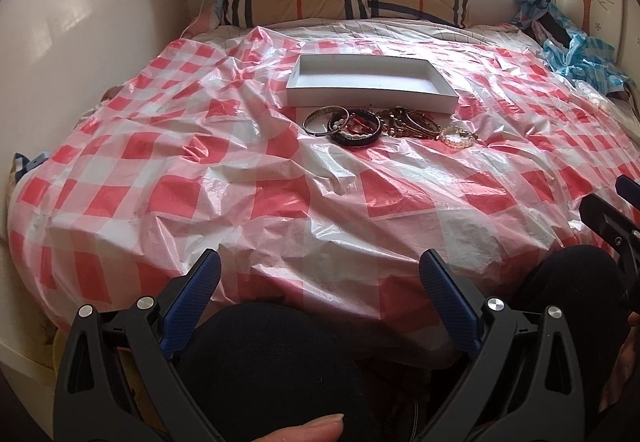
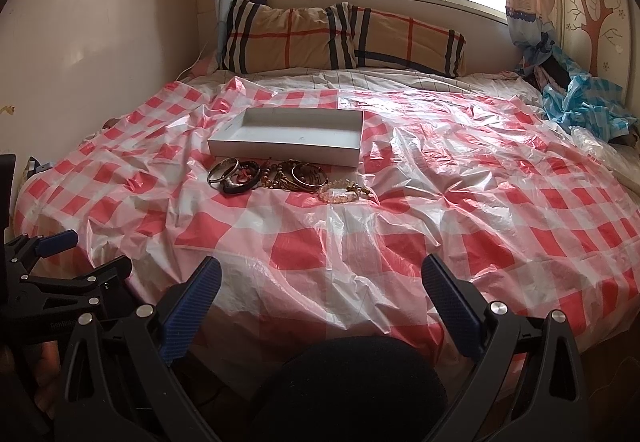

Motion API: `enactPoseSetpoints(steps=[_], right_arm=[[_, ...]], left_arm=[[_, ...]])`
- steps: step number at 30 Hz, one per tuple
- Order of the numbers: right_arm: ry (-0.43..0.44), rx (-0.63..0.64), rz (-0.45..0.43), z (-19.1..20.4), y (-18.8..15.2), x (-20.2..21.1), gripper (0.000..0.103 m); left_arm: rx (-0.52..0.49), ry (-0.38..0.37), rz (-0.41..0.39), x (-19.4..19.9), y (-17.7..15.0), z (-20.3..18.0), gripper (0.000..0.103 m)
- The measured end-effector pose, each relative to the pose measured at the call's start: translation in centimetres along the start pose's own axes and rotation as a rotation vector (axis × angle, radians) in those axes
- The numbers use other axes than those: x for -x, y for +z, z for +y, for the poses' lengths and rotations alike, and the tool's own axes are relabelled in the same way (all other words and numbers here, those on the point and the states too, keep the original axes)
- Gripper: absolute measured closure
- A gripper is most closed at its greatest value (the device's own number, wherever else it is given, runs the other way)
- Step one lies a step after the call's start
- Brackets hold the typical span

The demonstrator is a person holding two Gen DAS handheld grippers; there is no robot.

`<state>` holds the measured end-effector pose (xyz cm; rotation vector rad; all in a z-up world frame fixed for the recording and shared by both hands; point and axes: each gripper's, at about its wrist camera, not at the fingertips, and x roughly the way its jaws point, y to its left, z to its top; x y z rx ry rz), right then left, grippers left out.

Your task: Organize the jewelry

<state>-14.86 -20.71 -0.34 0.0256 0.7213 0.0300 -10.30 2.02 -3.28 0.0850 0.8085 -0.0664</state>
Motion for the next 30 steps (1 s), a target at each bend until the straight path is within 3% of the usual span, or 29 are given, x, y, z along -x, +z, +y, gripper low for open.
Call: enactPoseSetpoints(steps=[2, 5, 7, 10, 14, 20, 23, 26, 30], right_arm=[[-0.002, -0.001, -0.009, -0.1, -0.2, 0.0, 0.007], [-0.030, 0.027, 0.106, -0.2, 0.4, -0.1, 0.007], [-0.037, 0.037, 0.139, -0.2, 1.2, -0.5, 0.007], [0.008, 0.014, 0.103, -0.6, 2.2, -1.5, 0.007], [0.047, -0.027, 0.071, -1.0, 4.2, -3.8, 0.007], [-0.006, 0.044, 0.111, -0.4, 6.8, -9.1, 0.007], [-0.025, 0.079, 0.135, -0.4, 8.2, -12.2, 0.007], [-0.005, 0.102, 0.175, -0.2, 9.3, -15.5, 0.007], [0.061, 0.092, 0.224, -0.4, 9.9, -19.7, 0.007]], left_arm=[[0.002, 0.012, 0.002, 0.1, 0.1, 0.0, 0.008], [-0.016, 0.046, 0.001, 0.7, 0.7, 0.0, 0.008], [-0.006, 0.010, 0.015, 1.0, 1.3, 0.0, 0.008], [0.015, -0.029, 0.008, 1.1, 2.8, -0.1, 0.008], [0.007, -0.015, -0.012, 0.0, 5.4, -0.1, 0.008], [0.065, -0.049, 0.028, -4.6, 9.2, 1.3, 0.008], [0.041, -0.063, 0.029, -7.2, 10.5, 1.3, 0.008], [0.022, -0.102, 0.028, -9.8, 12.0, 1.1, 0.008], [0.005, -0.142, 0.090, -14.0, 14.0, 0.7, 0.008]])
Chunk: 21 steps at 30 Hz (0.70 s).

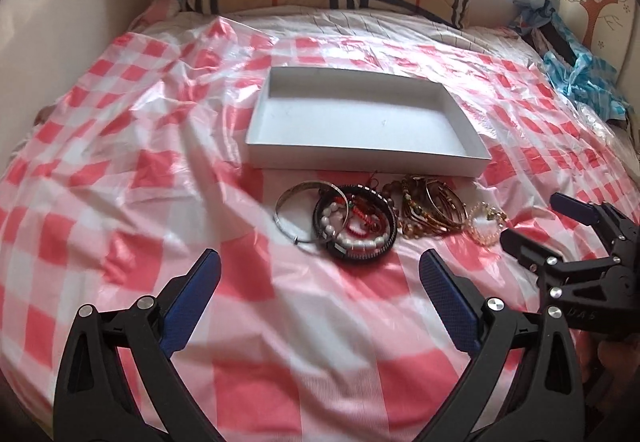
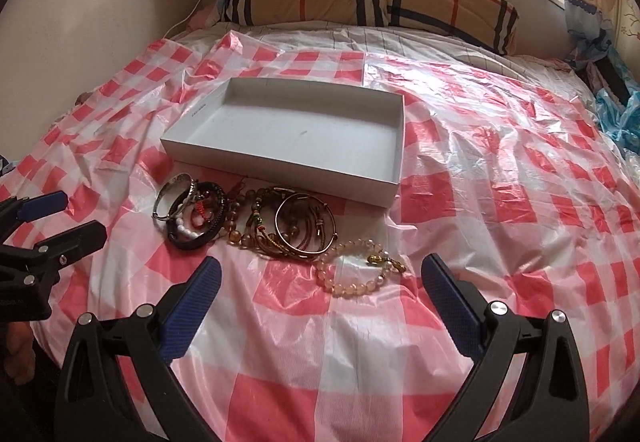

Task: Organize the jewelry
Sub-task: 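Lower the right tool onto the silver bangles and close its fingers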

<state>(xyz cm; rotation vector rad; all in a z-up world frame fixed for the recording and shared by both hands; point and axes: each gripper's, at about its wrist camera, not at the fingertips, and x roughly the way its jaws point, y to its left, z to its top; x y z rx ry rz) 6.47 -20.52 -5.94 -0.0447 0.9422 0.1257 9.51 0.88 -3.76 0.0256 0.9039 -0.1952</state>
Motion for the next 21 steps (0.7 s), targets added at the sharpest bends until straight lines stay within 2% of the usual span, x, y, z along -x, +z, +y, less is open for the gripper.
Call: enactPoseSetpoints(steps=[5, 10, 16, 19, 20, 21], right_arm=[[0.087, -0.020, 0.059, -0.3, 1.4, -3.8, 0.007], [0.068, 0.063, 0.060, 0.4, 3.3, -6.0, 0.007], [0.093, 0.093, 0.121, 0.4, 4.2, -9.2, 0.007], [0.159, 0.045, 0.138, -0.5, 4.1, -9.7, 0.007], [0.184, 0.032, 0.138, -0.7, 4.1, -9.6, 0.007], [0.204, 0.025, 0.134, -0.8, 4.0, -9.5, 0.012]], left_arm=[[-0.032, -0.006, 0.049, -4.8, 1.9, -0.6, 0.008], [-0.030, 0.018, 0.071, -7.8, 2.2, -0.5, 0.008], [-0.021, 0.038, 0.071, -8.9, 2.3, 0.6, 0.010], [-0.041, 0.024, 0.087, -9.3, 2.3, 0.4, 0.021], [-0.053, 0.024, 0.091, -9.5, 2.2, 0.2, 0.030], [-0.065, 0.014, 0.101, -9.6, 2.1, 0.0, 0.040]])
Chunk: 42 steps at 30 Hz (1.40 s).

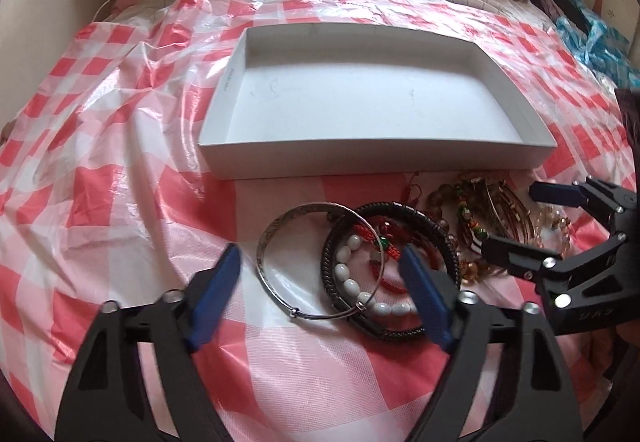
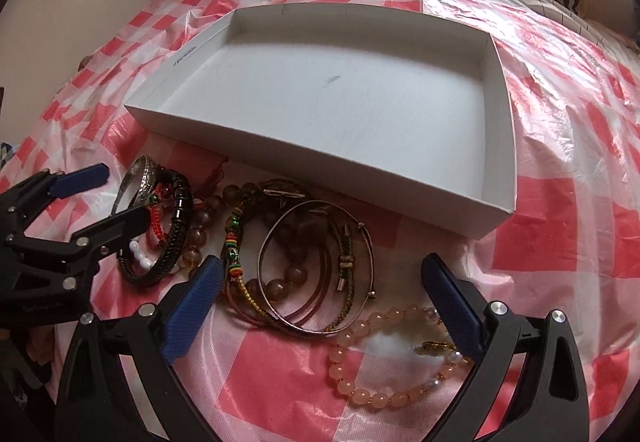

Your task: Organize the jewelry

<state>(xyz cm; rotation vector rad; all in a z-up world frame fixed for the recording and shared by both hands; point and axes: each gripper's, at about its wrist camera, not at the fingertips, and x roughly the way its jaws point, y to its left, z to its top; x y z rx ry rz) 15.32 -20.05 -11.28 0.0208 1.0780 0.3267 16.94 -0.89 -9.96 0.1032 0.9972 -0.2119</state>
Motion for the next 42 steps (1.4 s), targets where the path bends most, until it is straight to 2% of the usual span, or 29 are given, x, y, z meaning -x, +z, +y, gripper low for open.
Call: enactPoseSetpoints(steps=[1, 3, 5, 8, 11, 15, 24, 26, 28, 29, 30, 32, 33, 34, 36, 42], right_arm=[[0.012, -0.001, -0.005, 0.1, -0.1, 0.1, 0.018], [0.039, -0.010, -0.009, 0.1, -0.1, 0.4, 0.039], [0.049, -0.015, -0.014, 0.2, -0.3, 0.7, 0.042], [0.053, -0.015, -0.031, 0.3, -0.5, 1.2, 0.042], [0.054, -0.019, -0.060, 0.3, -0.5, 2.0, 0.043], [0.047, -0.029, -0.099, -0.2, -0.6, 2.9, 0.043], [0.034, -0.030, -0.127, -0.5, -0.5, 3.7, 0.043], [0.037, -0.028, -0.127, -0.4, -0.4, 3.7, 0.047], [0.036, -0.027, -0.129, -0.4, -0.5, 3.7, 0.047], [0.036, -0.028, -0.128, -0.5, -0.5, 3.7, 0.047], [0.036, -0.029, -0.125, -0.5, -0.5, 3.7, 0.047], [0.039, -0.030, -0.113, -0.5, -0.5, 3.5, 0.047], [0.044, -0.030, -0.102, -0.5, -0.5, 3.3, 0.046], [0.043, -0.029, -0.093, -0.5, -0.5, 3.1, 0.044], [0.041, -0.020, -0.078, -0.4, -0.5, 2.7, 0.034], [0.019, 0.001, -0.027, -0.2, -0.8, 1.3, 0.029]], left_arm=[[-0.009, -0.019, 0.008, -0.1, -0.1, -0.2, 0.044], [-0.014, -0.055, 0.017, 0.0, -0.2, -0.4, 0.063], [-0.017, -0.085, 0.020, 0.2, -0.4, -0.5, 0.074], [-0.010, -0.100, 0.017, 0.6, -0.6, -0.2, 0.083], [0.008, -0.138, 0.005, 1.3, -0.7, 0.3, 0.089], [0.012, -0.161, -0.019, 2.1, -0.8, 0.6, 0.091], [0.001, -0.162, -0.027, 2.5, -0.7, 0.8, 0.091], [-0.010, -0.155, -0.024, 2.5, -0.7, 0.6, 0.091], [-0.010, -0.132, -0.031, 2.6, -0.8, 0.6, 0.088], [-0.009, -0.109, -0.035, 2.7, -0.7, 0.7, 0.077], [-0.009, -0.077, -0.045, 2.7, -0.7, 0.9, 0.055], [0.004, -0.004, -0.084, 3.1, -0.5, 1.4, 0.031], [0.010, 0.012, -0.103, 3.3, -0.5, 1.7, 0.027], [0.013, 0.023, -0.111, 3.4, -0.3, 1.9, 0.024], [0.017, 0.043, -0.106, 3.0, -0.1, 2.2, 0.019], [-0.029, 0.074, -0.041, 0.8, -0.2, 1.3, 0.018]])
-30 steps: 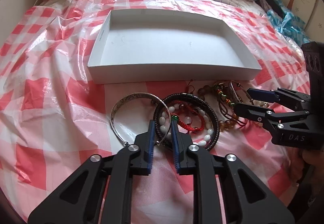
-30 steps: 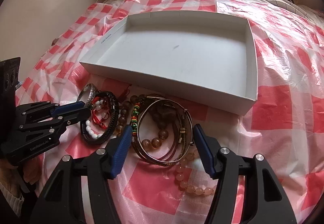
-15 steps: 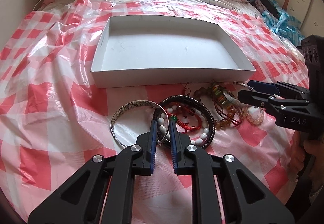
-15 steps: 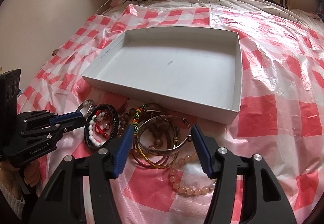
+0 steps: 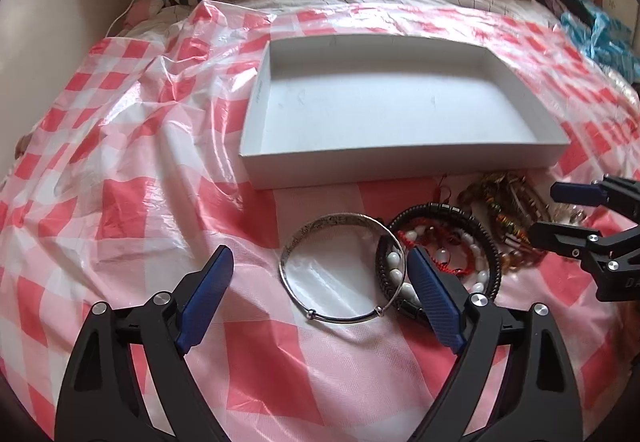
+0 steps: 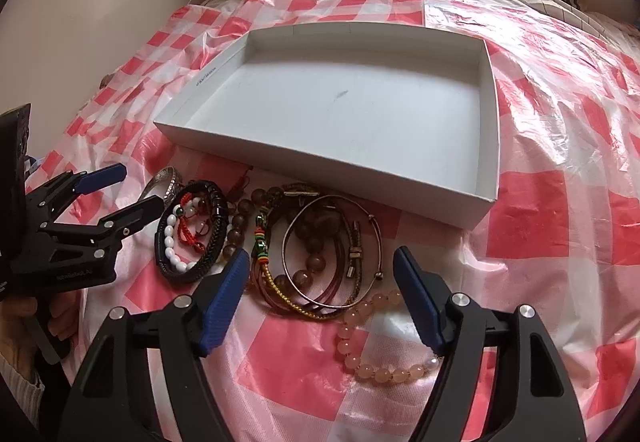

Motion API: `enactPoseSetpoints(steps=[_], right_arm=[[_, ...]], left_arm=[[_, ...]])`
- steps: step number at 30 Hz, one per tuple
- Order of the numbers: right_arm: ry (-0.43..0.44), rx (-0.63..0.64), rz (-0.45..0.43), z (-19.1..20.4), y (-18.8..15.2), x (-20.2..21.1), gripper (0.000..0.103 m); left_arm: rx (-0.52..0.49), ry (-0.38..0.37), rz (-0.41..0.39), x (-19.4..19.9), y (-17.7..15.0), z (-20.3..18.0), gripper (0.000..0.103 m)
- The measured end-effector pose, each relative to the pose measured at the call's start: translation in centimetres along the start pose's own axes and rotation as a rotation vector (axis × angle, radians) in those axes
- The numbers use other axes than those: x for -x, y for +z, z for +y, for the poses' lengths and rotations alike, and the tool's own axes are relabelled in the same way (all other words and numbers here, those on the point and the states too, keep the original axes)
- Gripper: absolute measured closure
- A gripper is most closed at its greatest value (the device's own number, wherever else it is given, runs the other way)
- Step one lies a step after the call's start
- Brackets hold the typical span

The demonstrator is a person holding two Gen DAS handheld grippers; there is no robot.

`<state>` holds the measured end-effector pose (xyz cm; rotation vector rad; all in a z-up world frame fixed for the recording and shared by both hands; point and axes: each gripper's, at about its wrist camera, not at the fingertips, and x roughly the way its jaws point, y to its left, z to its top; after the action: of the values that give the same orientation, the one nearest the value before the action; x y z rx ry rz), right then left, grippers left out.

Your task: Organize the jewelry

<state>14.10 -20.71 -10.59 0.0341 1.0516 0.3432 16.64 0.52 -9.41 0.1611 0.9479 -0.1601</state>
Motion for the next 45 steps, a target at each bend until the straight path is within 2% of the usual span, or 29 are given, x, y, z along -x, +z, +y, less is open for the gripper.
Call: enactPoseSetpoints(steps=[2, 3, 4, 5, 7, 8, 9, 10, 17, 19, 21, 23, 26, 32, 35, 37, 39, 41, 43, 45], right_arm=[[-0.005, -0.002, 0.018, -0.2, -0.1, -0.6, 0.029], [0.002, -0.005, 0.019, -0.2, 0.0, -0.7, 0.029], [0.007, -0.005, 0.016, -0.3, -0.1, -0.7, 0.029], [0.016, -0.006, 0.014, -0.3, -0.1, -0.8, 0.029], [0.040, -0.014, 0.012, -0.4, -0.1, -0.7, 0.041], [0.055, -0.018, 0.010, -0.4, -0.1, -0.6, 0.048], [0.059, -0.019, 0.005, -0.5, -0.1, -0.5, 0.048], [0.057, -0.015, -0.004, -0.3, -0.1, -0.3, 0.048], [0.052, -0.012, -0.071, -0.2, 0.2, 1.2, 0.049], [0.049, -0.017, -0.065, -0.3, 0.3, 1.1, 0.049], [0.047, -0.017, -0.061, -0.3, 0.3, 1.0, 0.049], [0.044, -0.017, -0.056, -0.3, 0.3, 0.9, 0.049], [0.046, -0.017, -0.050, -0.3, 0.3, 0.8, 0.049], [0.055, -0.016, -0.044, -0.3, 0.3, 0.6, 0.049], [0.058, -0.014, -0.047, -0.2, 0.3, 0.7, 0.049], [0.058, -0.015, -0.051, -0.2, 0.3, 0.8, 0.049], [0.057, -0.018, -0.058, -0.1, 0.2, 0.9, 0.049], [0.056, -0.022, -0.060, -0.2, 0.2, 1.0, 0.049], [0.053, -0.025, -0.057, -0.3, 0.2, 1.0, 0.049], [0.051, -0.025, -0.054, -0.3, 0.2, 0.9, 0.049]], left_arm=[[-0.024, 0.002, 0.025, -0.8, -0.1, -0.5, 0.019], [-0.034, -0.001, 0.030, -0.9, -0.2, -0.8, 0.023], [-0.042, -0.011, 0.032, -1.0, -0.3, -0.9, 0.029], [-0.042, -0.028, 0.039, -1.1, -0.3, -1.0, 0.040], [-0.030, -0.043, 0.044, -1.1, -0.3, -0.9, 0.043], [-0.024, -0.051, 0.042, -1.1, -0.2, -0.7, 0.052], [-0.017, -0.093, 0.048, -1.0, -0.2, -0.7, 0.078], [0.002, -0.134, 0.060, -1.0, -0.2, -0.5, 0.082], [0.005, -0.138, 0.051, -0.5, -0.4, -0.3, 0.079], [0.009, -0.110, 0.042, -0.1, -0.5, -0.1, 0.061], [0.017, -0.067, -0.002, 0.9, -0.4, 0.5, 0.032], [0.036, -0.037, -0.023, 1.1, -0.1, 1.2, 0.022], [0.062, -0.041, 0.006, -0.1, 0.4, 1.9, 0.021], [0.029, -0.018, 0.062, -2.1, 0.2, 1.2, 0.022], [0.047, -0.047, 0.055, -1.8, 0.1, 1.4, 0.039], [0.051, -0.050, 0.046, -1.5, 0.0, 1.5, 0.045], [0.052, -0.059, 0.030, -1.0, 0.1, 1.6, 0.058], [0.051, -0.073, 0.020, -0.6, 0.1, 1.6, 0.063], [0.051, -0.076, 0.029, -0.5, 0.0, 1.6, 0.061], [0.057, -0.070, 0.036, -0.5, 0.0, 1.6, 0.047]])
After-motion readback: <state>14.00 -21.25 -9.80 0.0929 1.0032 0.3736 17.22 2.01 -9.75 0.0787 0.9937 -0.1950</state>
